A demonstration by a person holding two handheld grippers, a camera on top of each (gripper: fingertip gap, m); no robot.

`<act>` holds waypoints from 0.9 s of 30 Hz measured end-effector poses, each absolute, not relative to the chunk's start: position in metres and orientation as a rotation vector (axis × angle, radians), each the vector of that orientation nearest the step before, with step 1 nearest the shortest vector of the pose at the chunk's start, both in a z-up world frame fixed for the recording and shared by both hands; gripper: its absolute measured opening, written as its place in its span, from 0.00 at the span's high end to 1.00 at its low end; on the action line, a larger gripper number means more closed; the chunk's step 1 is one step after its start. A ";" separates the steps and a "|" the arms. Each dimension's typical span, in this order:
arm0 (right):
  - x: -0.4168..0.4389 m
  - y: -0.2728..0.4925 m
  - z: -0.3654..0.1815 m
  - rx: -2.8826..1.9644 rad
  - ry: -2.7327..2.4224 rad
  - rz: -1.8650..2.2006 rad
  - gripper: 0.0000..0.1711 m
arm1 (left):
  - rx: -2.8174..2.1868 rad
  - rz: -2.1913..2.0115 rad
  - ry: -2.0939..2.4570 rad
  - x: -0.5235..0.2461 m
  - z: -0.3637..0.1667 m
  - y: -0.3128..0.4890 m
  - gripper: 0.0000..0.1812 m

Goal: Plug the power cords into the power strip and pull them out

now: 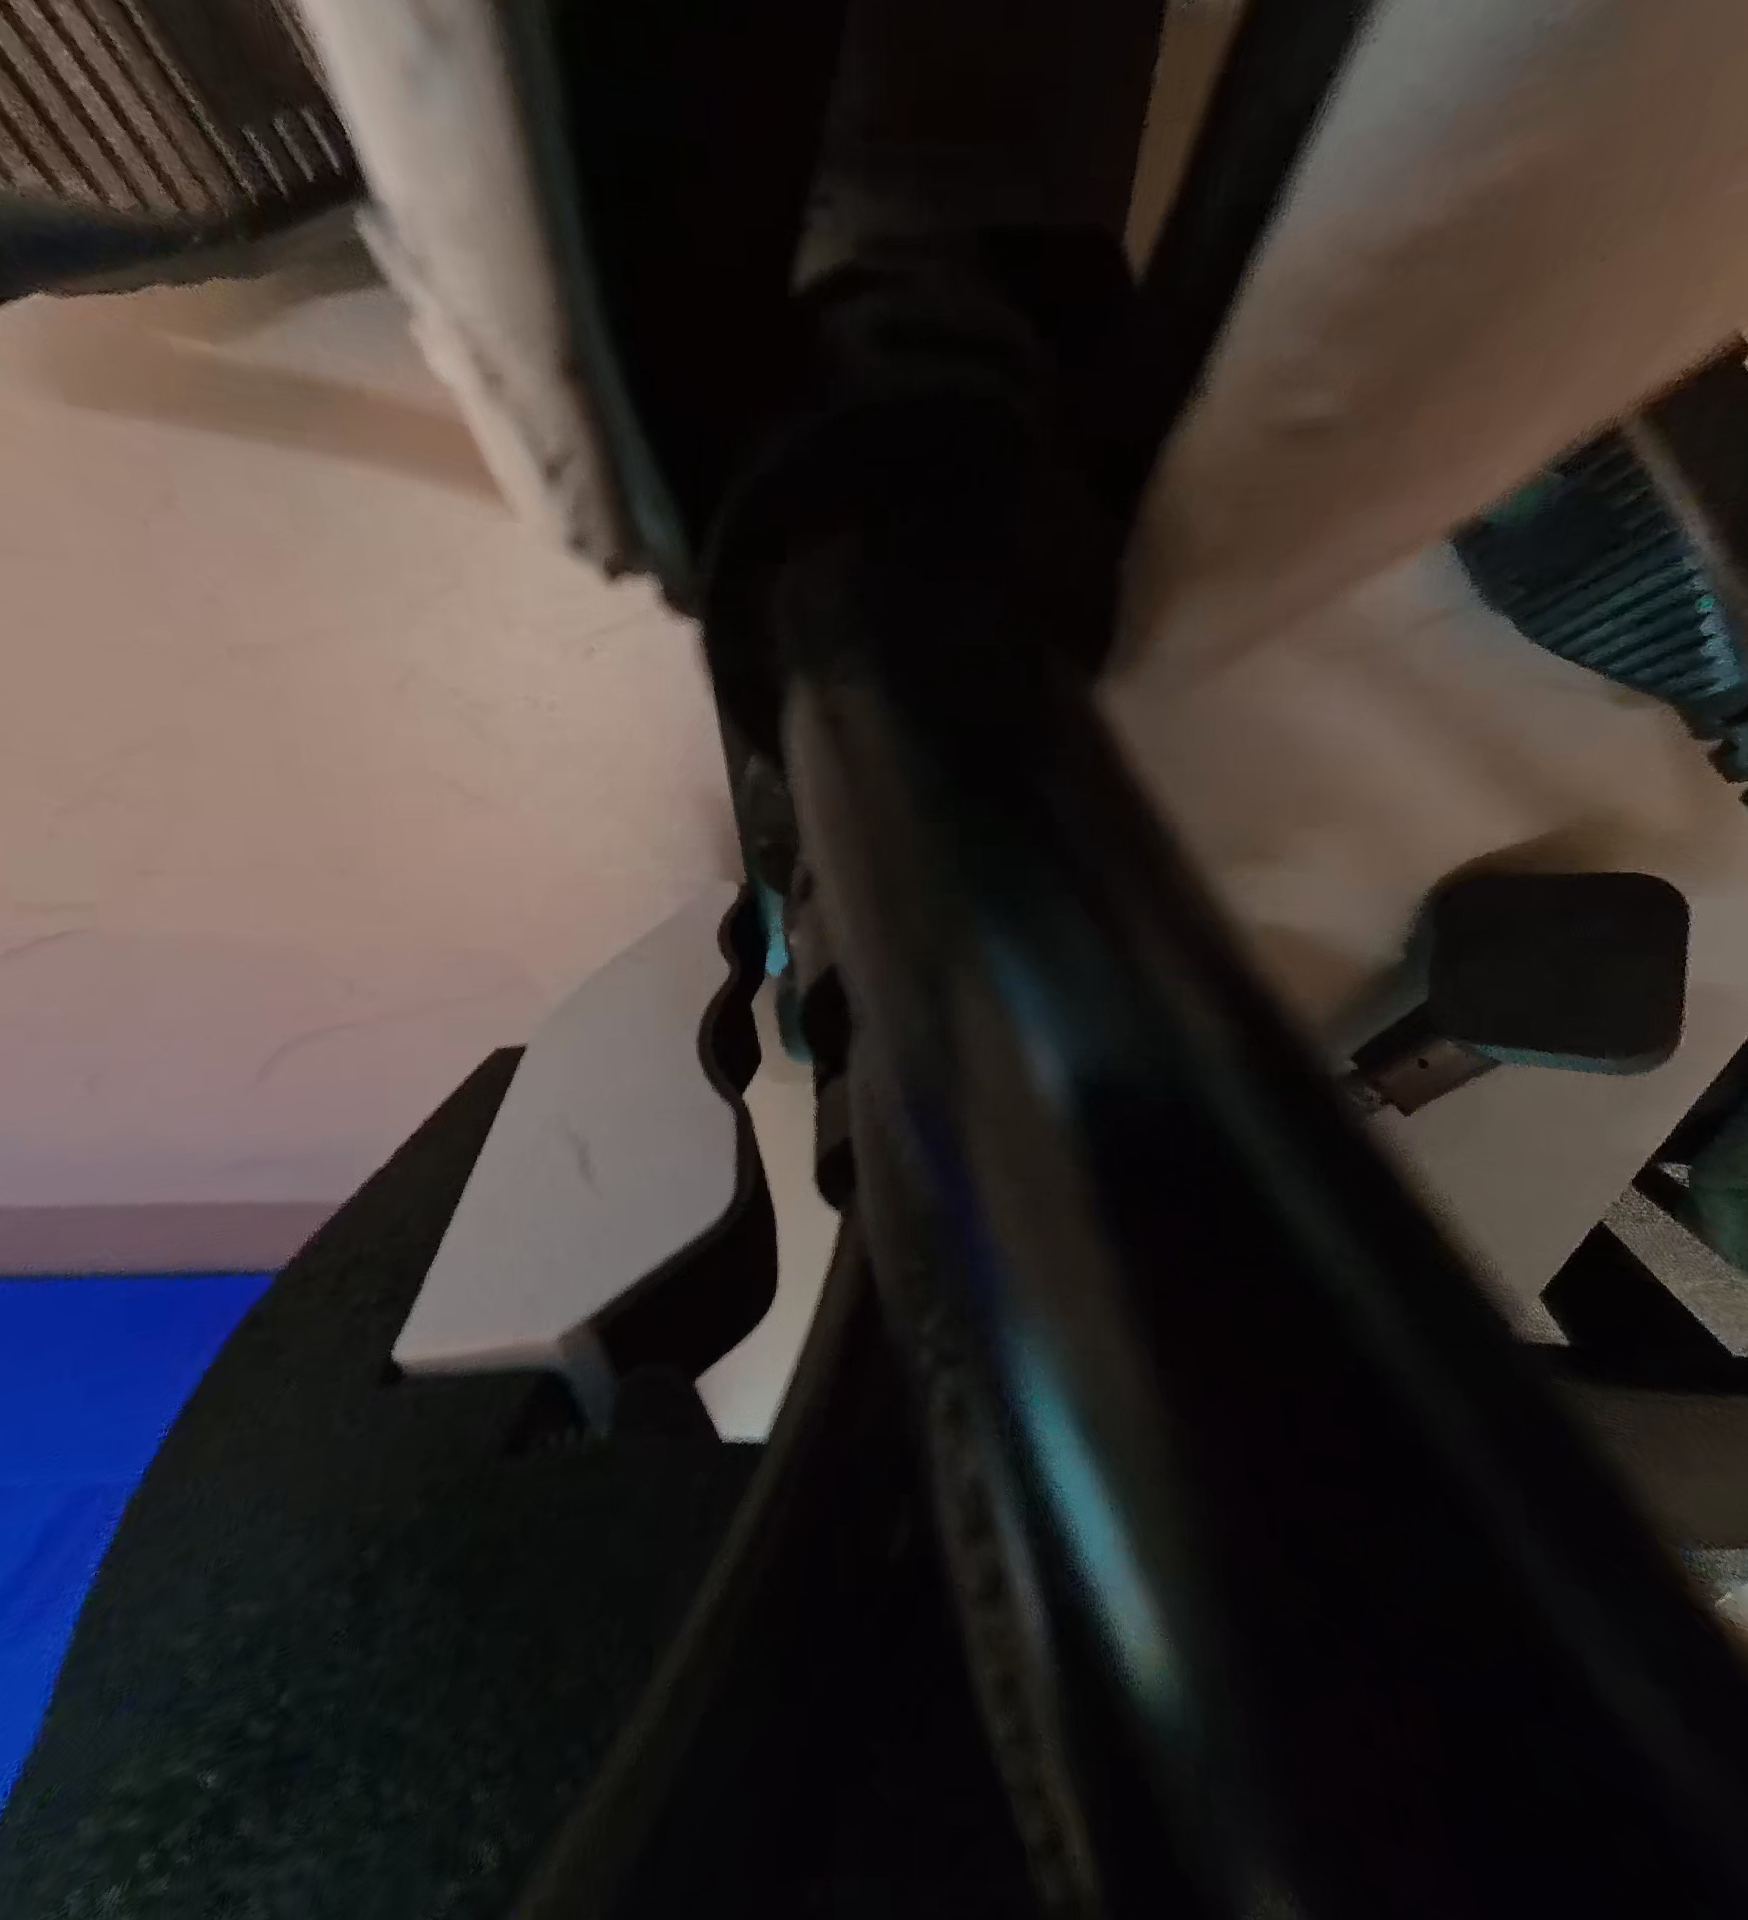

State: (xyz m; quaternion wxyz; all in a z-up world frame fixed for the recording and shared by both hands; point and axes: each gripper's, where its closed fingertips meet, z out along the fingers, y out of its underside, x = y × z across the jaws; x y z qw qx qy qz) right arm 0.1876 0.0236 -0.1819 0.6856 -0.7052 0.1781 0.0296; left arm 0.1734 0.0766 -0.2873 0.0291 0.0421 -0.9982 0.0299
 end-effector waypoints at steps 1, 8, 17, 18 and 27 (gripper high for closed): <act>0.187 0.023 -0.182 -1.580 0.402 0.084 0.93 | 0.121 0.085 -3.083 0.173 -0.287 0.077 0.78; 0.195 0.024 -0.181 -1.580 0.434 0.099 0.93 | 0.198 0.109 -3.065 0.175 -0.287 0.077 0.78; 0.195 0.024 -0.182 -1.584 0.413 0.108 0.93 | 0.223 0.121 -3.064 0.175 -0.288 0.077 0.78; 0.194 0.023 -0.183 -1.592 0.415 0.130 0.93 | 0.211 0.119 -3.065 0.175 -0.288 0.077 0.78; 0.192 -0.014 -0.208 -1.864 0.388 0.118 0.87 | 0.134 0.040 -3.037 0.173 -0.291 0.072 0.76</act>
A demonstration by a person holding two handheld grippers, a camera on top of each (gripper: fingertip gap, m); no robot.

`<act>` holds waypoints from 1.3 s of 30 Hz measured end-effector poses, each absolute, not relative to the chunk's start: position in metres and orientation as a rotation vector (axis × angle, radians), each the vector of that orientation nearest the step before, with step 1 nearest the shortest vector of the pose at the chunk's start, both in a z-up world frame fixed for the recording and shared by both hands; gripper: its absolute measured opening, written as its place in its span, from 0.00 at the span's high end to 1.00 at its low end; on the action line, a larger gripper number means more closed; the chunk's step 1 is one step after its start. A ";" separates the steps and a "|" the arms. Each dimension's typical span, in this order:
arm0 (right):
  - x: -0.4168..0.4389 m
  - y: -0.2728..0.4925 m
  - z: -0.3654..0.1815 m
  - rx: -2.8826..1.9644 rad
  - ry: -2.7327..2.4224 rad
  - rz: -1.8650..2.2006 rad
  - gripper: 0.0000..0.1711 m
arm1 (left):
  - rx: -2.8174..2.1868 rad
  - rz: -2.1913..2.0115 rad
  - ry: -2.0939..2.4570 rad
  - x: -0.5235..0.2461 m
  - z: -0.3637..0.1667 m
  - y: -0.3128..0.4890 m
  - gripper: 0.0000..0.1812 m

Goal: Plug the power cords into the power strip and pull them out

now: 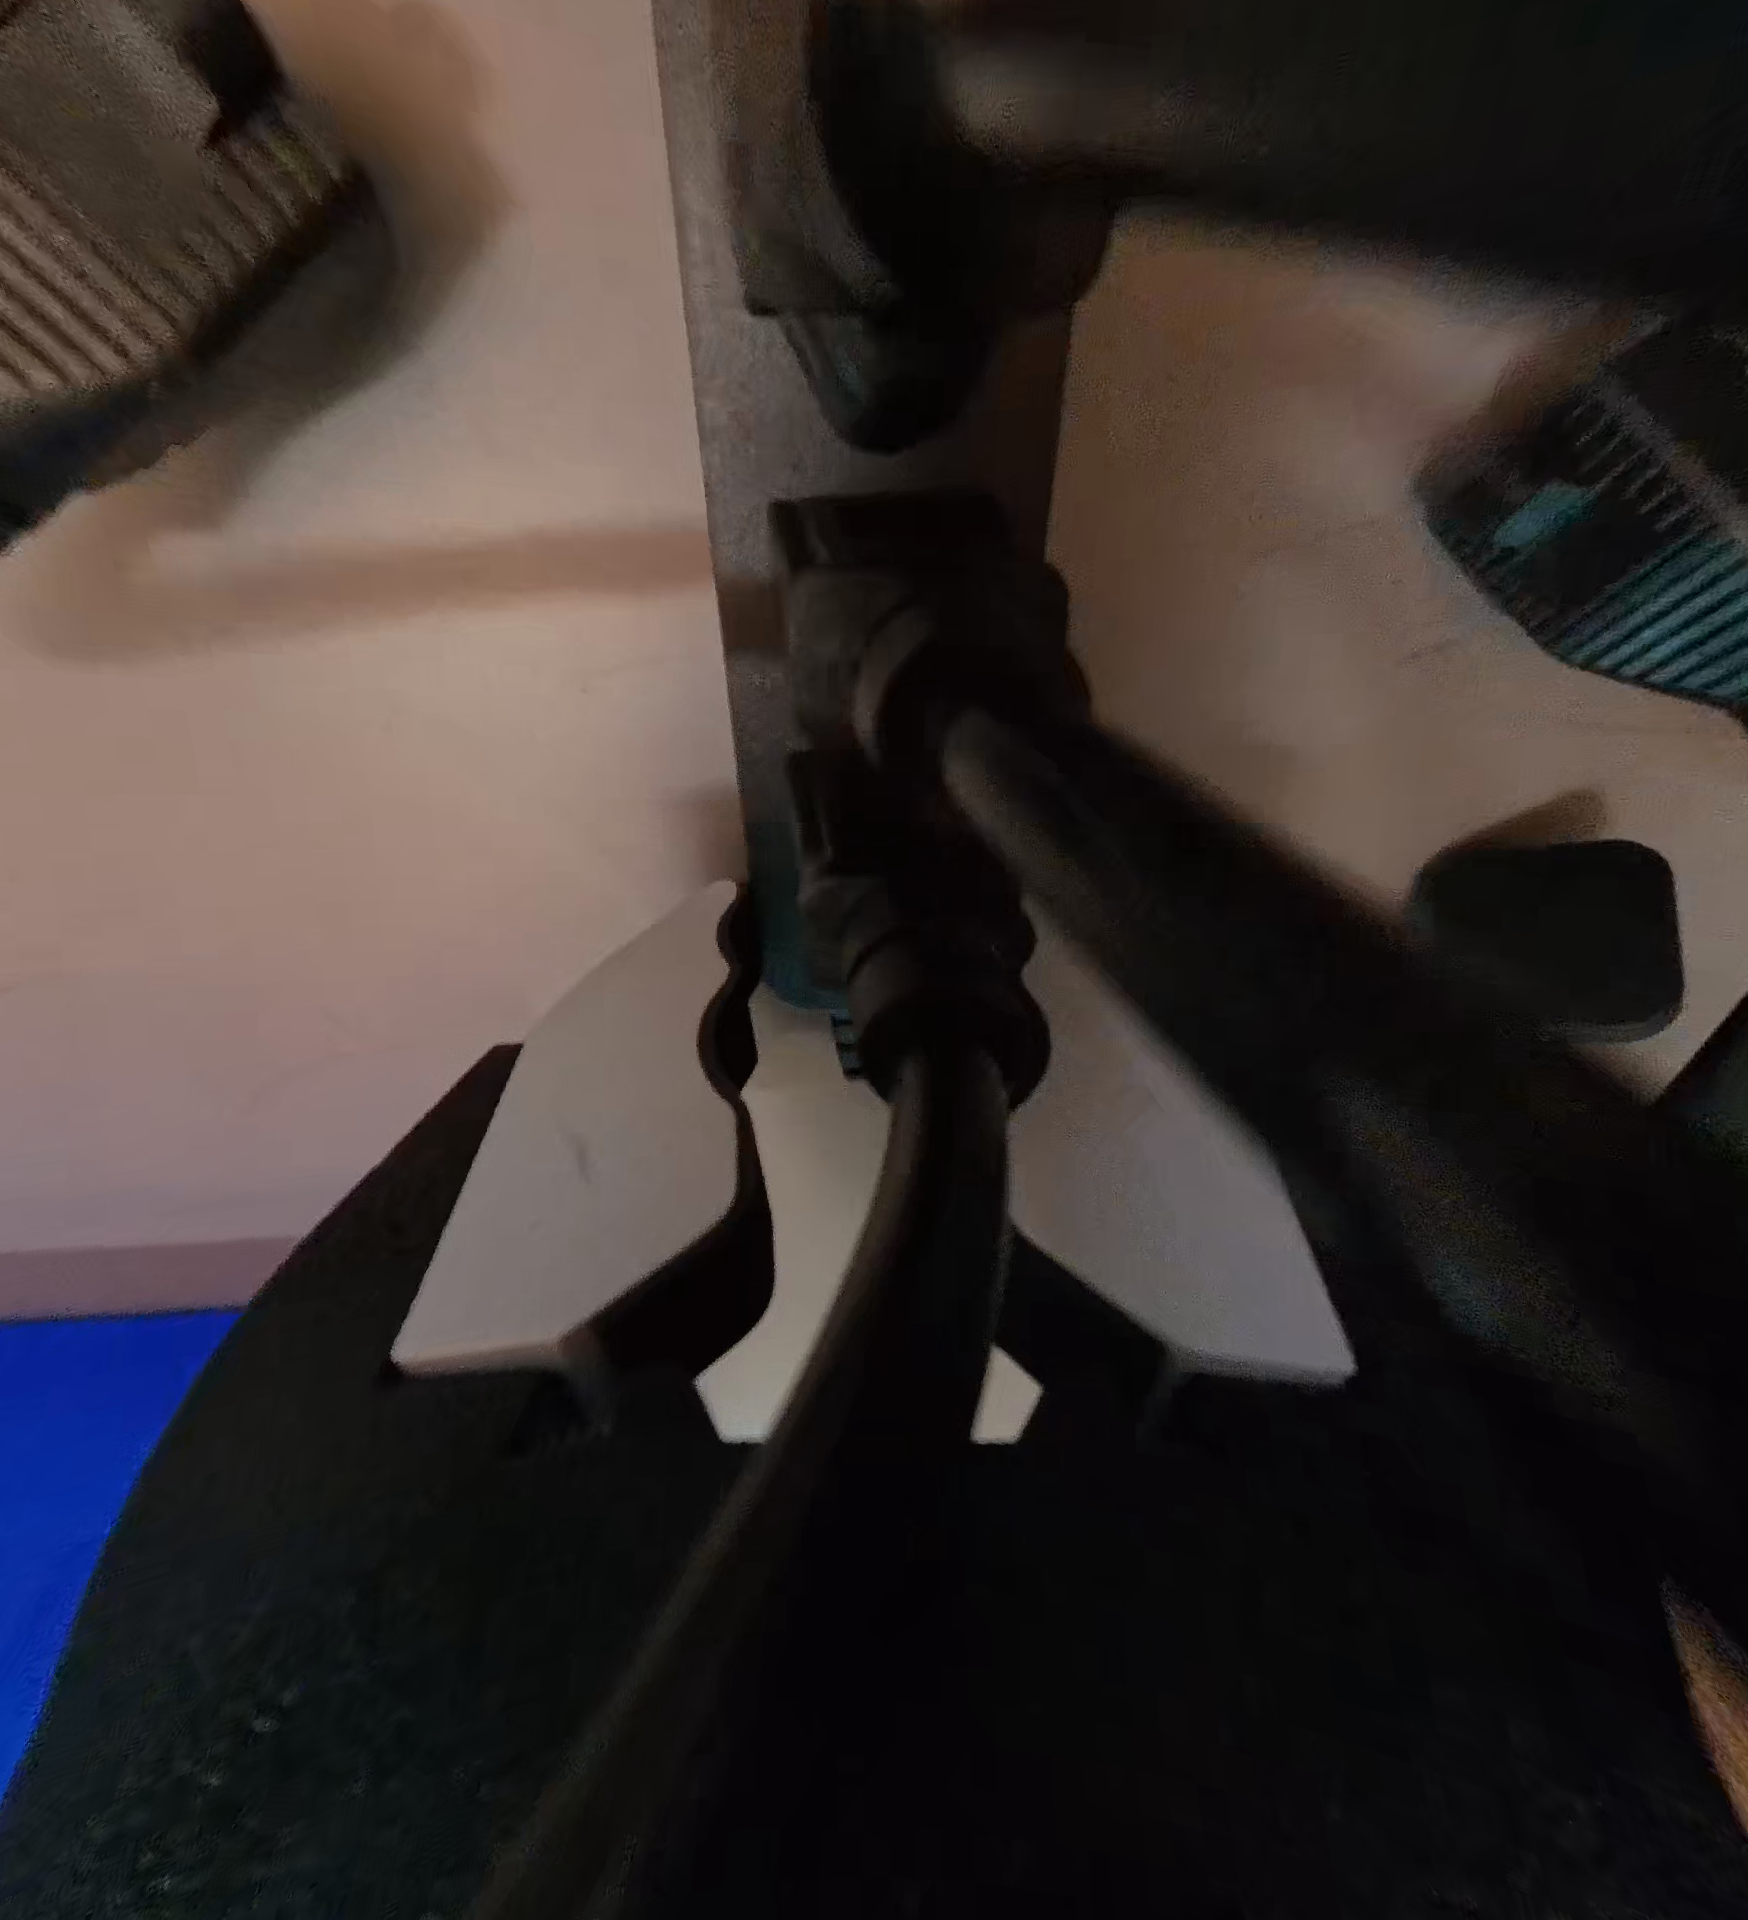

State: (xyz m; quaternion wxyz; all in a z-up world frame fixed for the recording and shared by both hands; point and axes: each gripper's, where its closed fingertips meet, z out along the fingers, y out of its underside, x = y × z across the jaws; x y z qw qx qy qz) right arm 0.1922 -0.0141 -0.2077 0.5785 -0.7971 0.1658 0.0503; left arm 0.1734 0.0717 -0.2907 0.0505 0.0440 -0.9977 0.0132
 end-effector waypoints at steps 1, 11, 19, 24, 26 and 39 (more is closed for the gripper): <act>0.191 -0.019 -0.212 -1.885 0.390 0.108 0.86 | 0.127 0.032 -3.039 0.173 -0.291 0.070 0.76; 0.184 -0.018 -0.257 -2.121 0.164 -0.024 0.80 | 0.129 0.035 -3.029 0.173 -0.292 0.069 0.76; 0.185 -0.004 -0.262 -2.159 -0.013 -0.008 0.84 | 0.179 0.106 -3.066 0.173 -0.292 0.067 0.76; 0.180 -0.002 -0.253 -2.104 -0.011 -0.111 0.84 | 0.201 0.128 -3.127 0.174 -0.293 0.068 0.76; 0.176 0.007 -0.234 -1.975 0.018 -0.112 0.84 | 0.189 0.096 -3.140 0.174 -0.294 0.071 0.76; 0.171 0.012 -0.225 -1.953 0.105 -0.076 0.85 | 0.187 0.181 -3.167 0.173 -0.293 0.071 0.75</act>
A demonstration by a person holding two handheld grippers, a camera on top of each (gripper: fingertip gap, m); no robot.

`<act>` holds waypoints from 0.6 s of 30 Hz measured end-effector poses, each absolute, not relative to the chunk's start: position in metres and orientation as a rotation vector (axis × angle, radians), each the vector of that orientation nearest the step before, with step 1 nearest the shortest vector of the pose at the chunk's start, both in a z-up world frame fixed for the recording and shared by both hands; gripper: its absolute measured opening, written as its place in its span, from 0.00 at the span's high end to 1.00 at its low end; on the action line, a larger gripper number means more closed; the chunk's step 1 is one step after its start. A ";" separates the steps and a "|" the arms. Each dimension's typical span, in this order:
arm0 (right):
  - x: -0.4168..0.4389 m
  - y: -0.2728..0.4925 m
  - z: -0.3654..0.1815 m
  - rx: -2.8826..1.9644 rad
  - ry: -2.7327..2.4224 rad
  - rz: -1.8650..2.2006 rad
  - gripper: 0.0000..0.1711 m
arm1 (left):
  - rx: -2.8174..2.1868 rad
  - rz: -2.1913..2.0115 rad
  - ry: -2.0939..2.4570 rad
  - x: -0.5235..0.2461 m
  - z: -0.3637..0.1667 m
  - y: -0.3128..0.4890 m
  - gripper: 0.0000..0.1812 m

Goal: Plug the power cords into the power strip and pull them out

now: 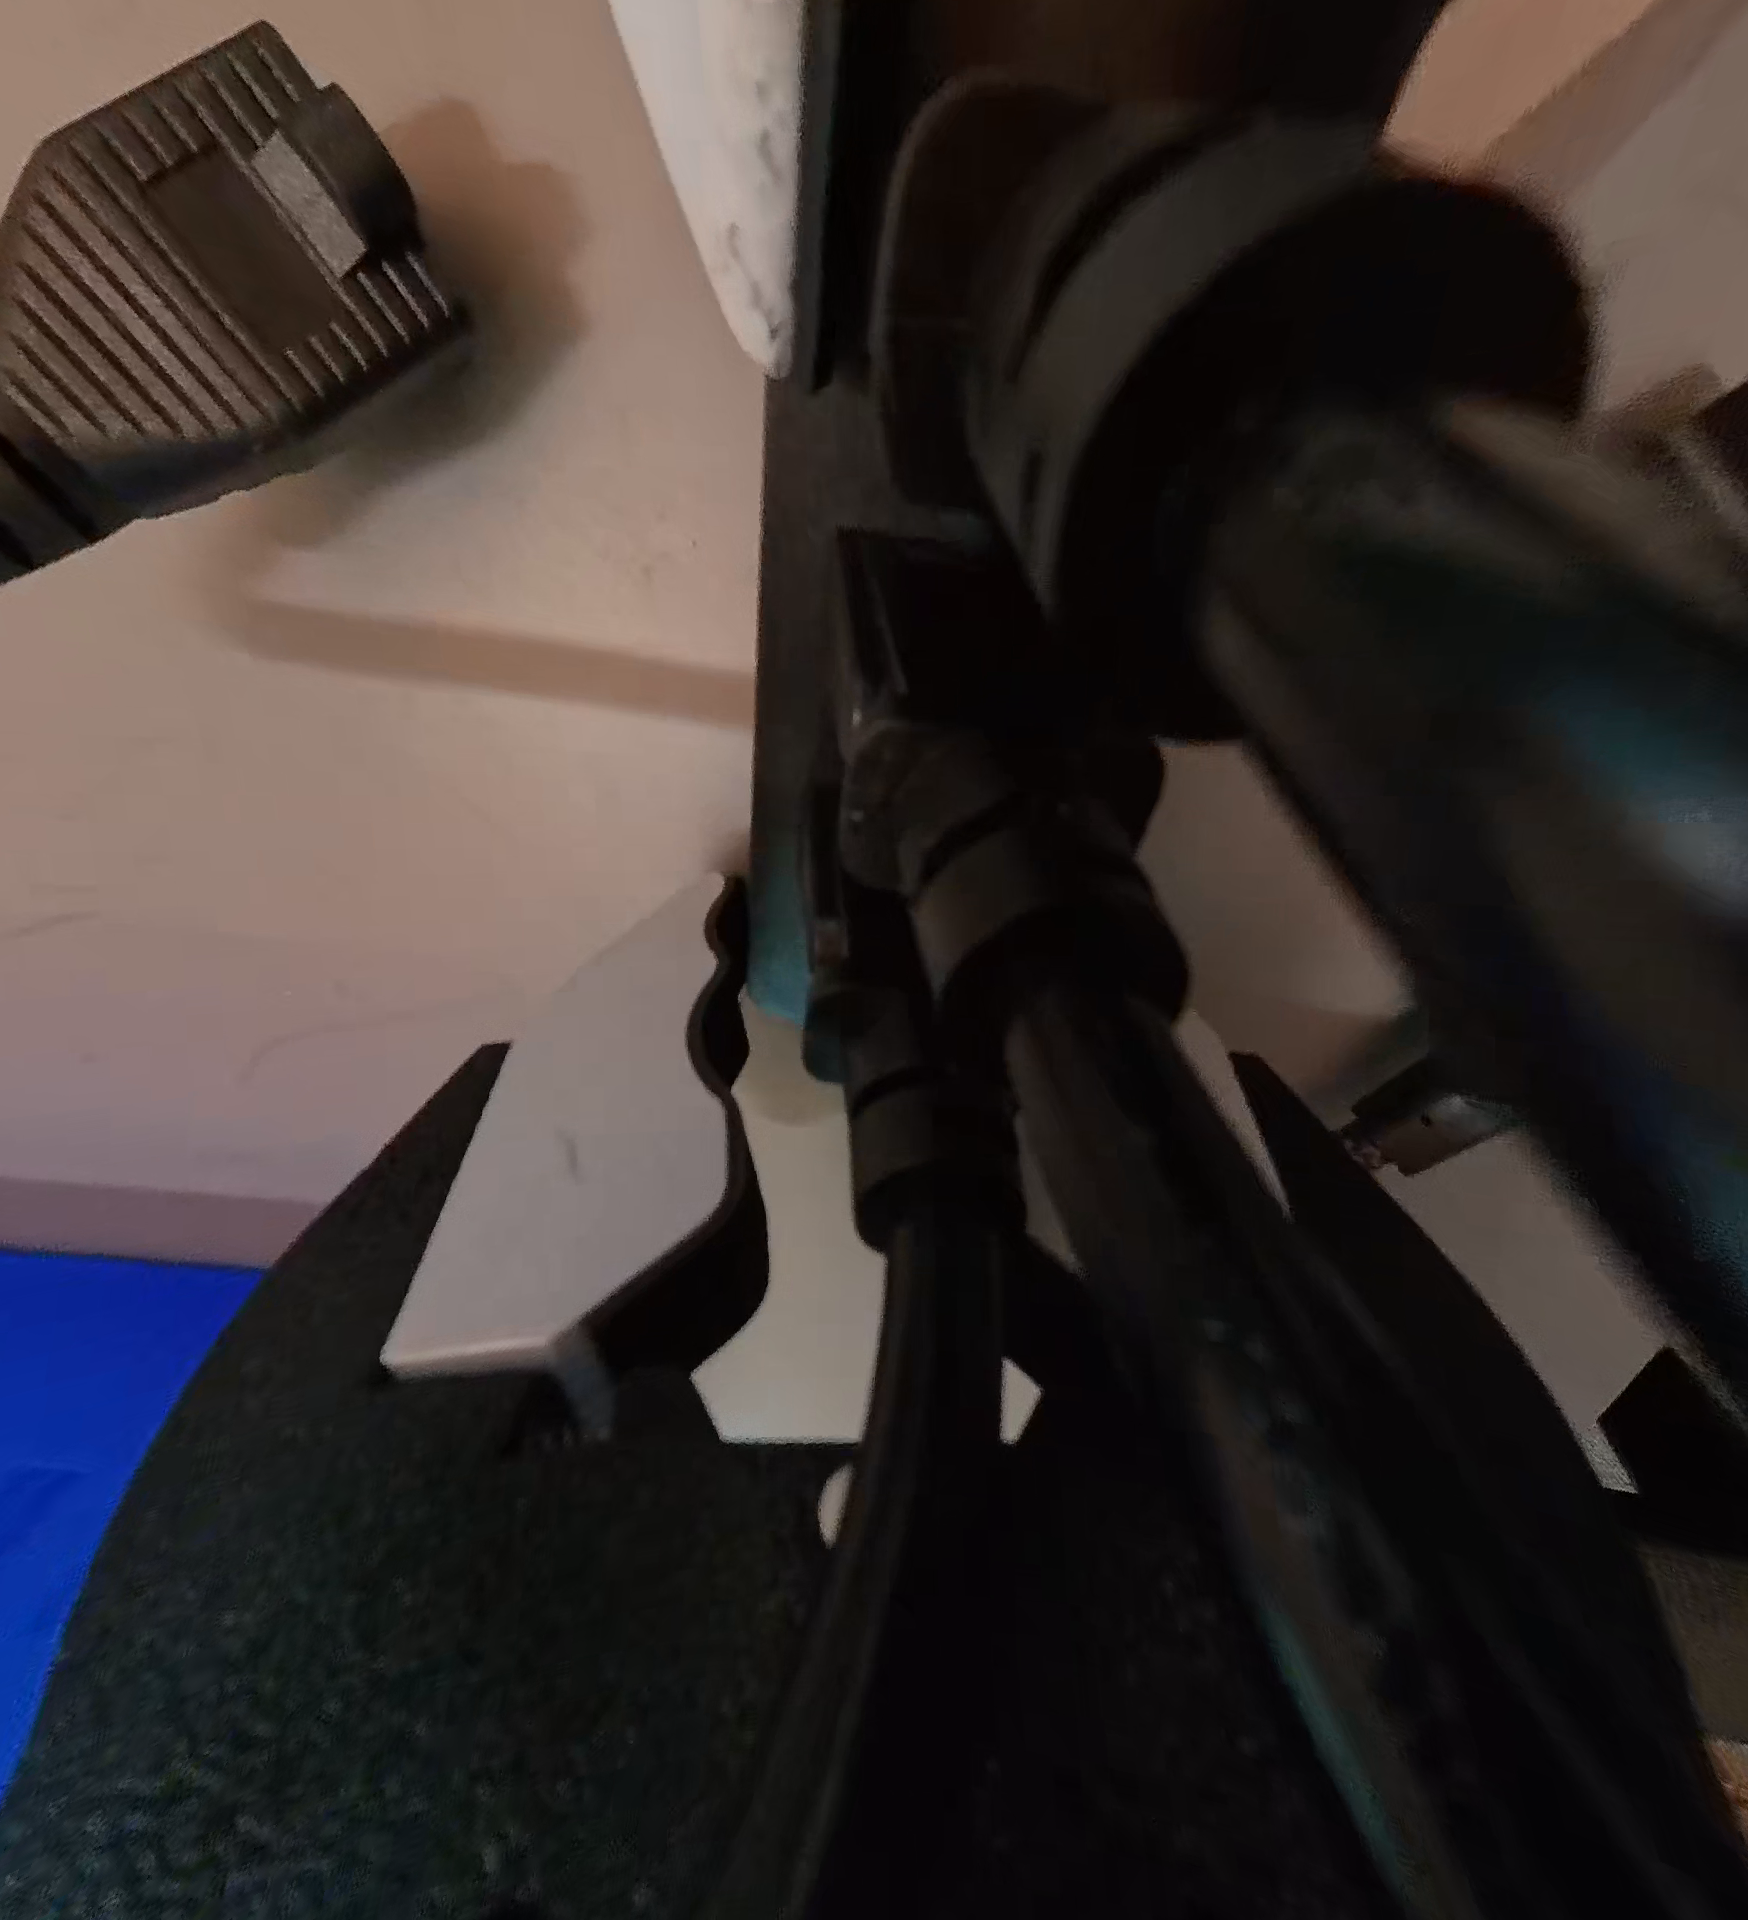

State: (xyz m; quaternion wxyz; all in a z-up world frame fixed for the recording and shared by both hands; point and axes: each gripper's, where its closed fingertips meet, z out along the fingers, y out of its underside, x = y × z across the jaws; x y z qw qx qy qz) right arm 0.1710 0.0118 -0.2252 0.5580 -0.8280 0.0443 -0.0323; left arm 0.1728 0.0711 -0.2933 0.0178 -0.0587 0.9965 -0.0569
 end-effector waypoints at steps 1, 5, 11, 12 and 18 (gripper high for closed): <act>0.171 0.013 -0.224 -1.939 0.115 -0.066 0.85 | -0.184 -0.184 3.094 0.173 -0.293 0.071 0.75; 0.172 0.014 -0.222 -1.901 0.134 -0.049 0.85 | -0.192 -0.211 3.089 0.174 -0.293 0.071 0.76; 0.171 0.016 -0.218 -1.893 0.134 -0.041 0.86 | -0.184 -0.227 3.086 0.174 -0.293 0.071 0.76; 0.172 0.016 -0.218 -1.900 0.124 -0.051 0.85 | -0.190 -0.228 3.086 0.174 -0.293 0.071 0.76; 0.172 0.018 -0.216 -1.890 0.147 -0.042 0.86 | -0.188 -0.238 3.088 0.174 -0.293 0.071 0.76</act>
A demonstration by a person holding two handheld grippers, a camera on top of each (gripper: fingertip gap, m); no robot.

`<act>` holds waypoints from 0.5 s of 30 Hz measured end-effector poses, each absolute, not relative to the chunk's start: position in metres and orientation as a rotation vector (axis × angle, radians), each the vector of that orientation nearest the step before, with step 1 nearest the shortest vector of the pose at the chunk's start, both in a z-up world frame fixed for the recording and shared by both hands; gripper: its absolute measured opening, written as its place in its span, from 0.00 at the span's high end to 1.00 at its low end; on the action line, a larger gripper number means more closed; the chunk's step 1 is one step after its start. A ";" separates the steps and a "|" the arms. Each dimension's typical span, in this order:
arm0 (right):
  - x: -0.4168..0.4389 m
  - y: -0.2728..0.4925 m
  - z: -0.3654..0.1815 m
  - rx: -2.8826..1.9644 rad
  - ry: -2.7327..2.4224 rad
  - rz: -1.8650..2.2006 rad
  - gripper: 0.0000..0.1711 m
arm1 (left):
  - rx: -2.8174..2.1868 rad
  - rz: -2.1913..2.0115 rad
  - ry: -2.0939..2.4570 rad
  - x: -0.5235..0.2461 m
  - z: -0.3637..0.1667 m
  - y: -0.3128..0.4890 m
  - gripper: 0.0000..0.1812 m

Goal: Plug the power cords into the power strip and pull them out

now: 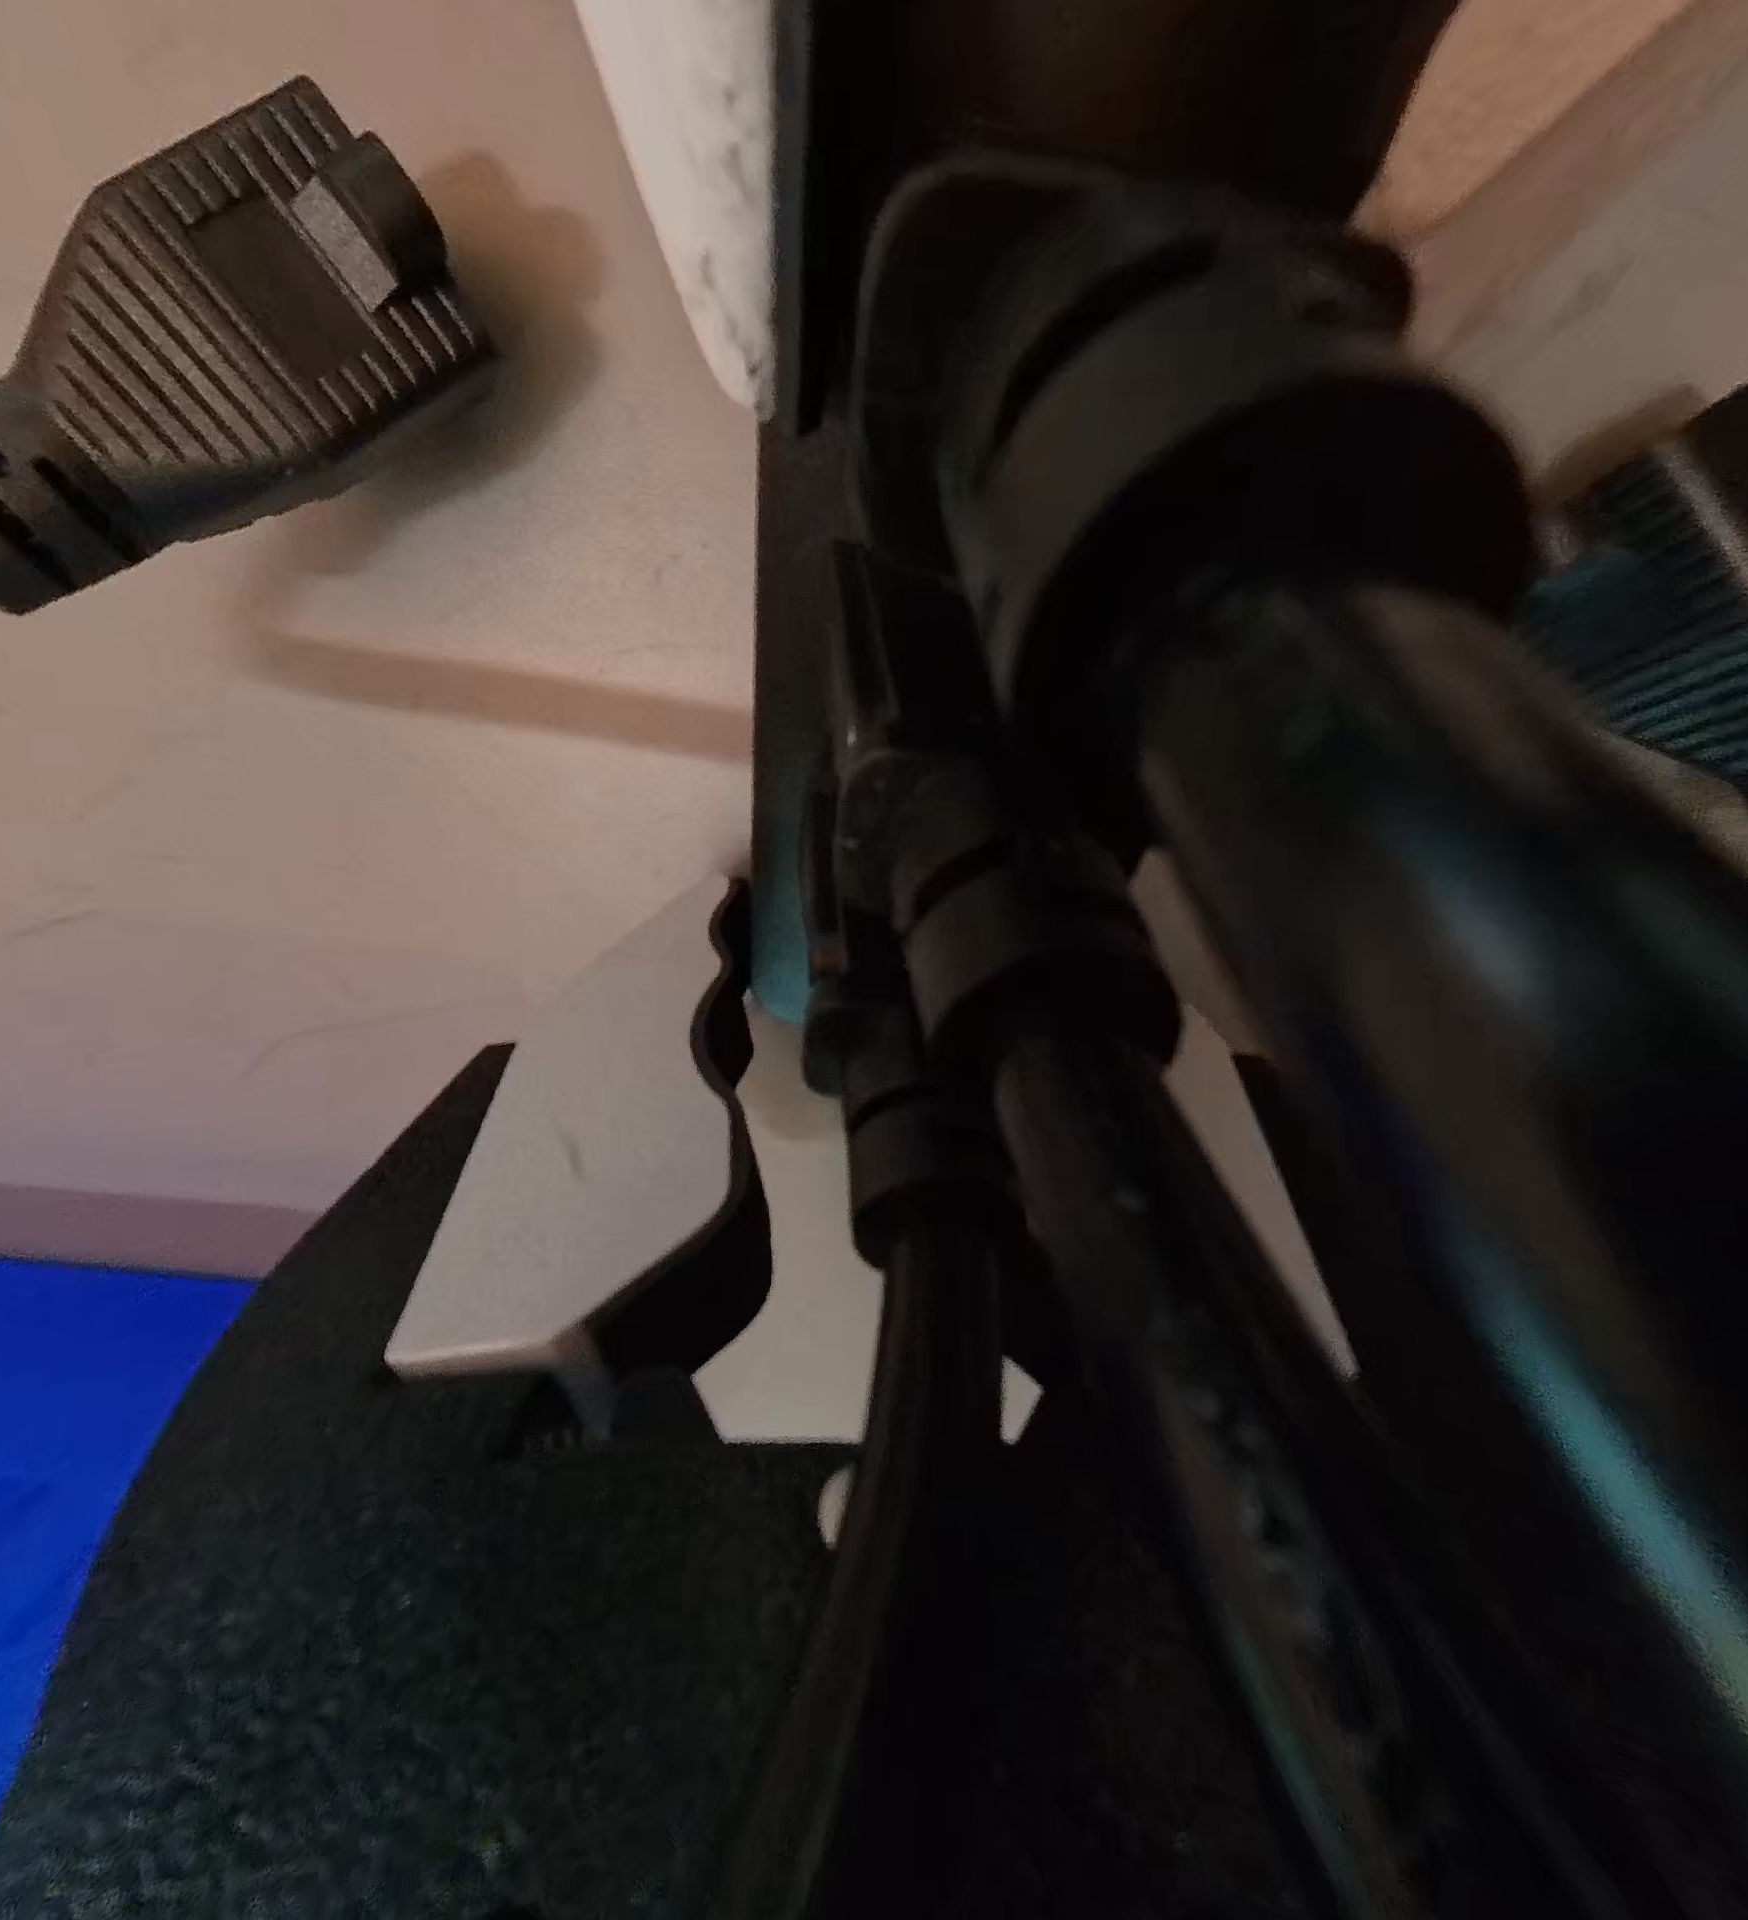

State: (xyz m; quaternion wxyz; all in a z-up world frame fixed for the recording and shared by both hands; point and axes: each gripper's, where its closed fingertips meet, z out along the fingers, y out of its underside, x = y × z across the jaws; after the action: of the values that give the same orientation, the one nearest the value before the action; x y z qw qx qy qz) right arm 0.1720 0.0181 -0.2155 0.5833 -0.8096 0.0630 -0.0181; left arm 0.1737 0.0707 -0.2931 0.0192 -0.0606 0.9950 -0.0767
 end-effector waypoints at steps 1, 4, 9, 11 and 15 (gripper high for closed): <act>0.172 0.019 -0.215 -1.868 0.155 -0.040 0.86 | -0.195 -0.251 3.091 0.174 -0.293 0.071 0.76; 0.172 0.019 -0.213 -1.861 0.165 -0.046 0.86 | -0.192 -0.246 3.086 0.174 -0.293 0.071 0.76; 0.173 0.023 -0.208 -1.842 0.170 -0.040 0.87 | -0.197 -0.252 3.091 0.174 -0.293 0.071 0.76; 0.173 0.023 -0.208 -1.846 0.160 -0.049 0.86 | -0.208 -0.258 3.090 0.174 -0.293 0.071 0.76; 0.173 0.022 -0.210 -1.821 0.137 -0.048 0.86 | -0.208 -0.243 3.089 0.174 -0.294 0.071 0.76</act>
State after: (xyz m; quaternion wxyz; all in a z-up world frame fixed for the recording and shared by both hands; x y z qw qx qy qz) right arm 0.1732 0.0216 -0.2096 0.6111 -0.7891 0.0596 -0.0207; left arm 0.1739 0.0709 -0.2937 0.0180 -0.0671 0.9945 -0.0781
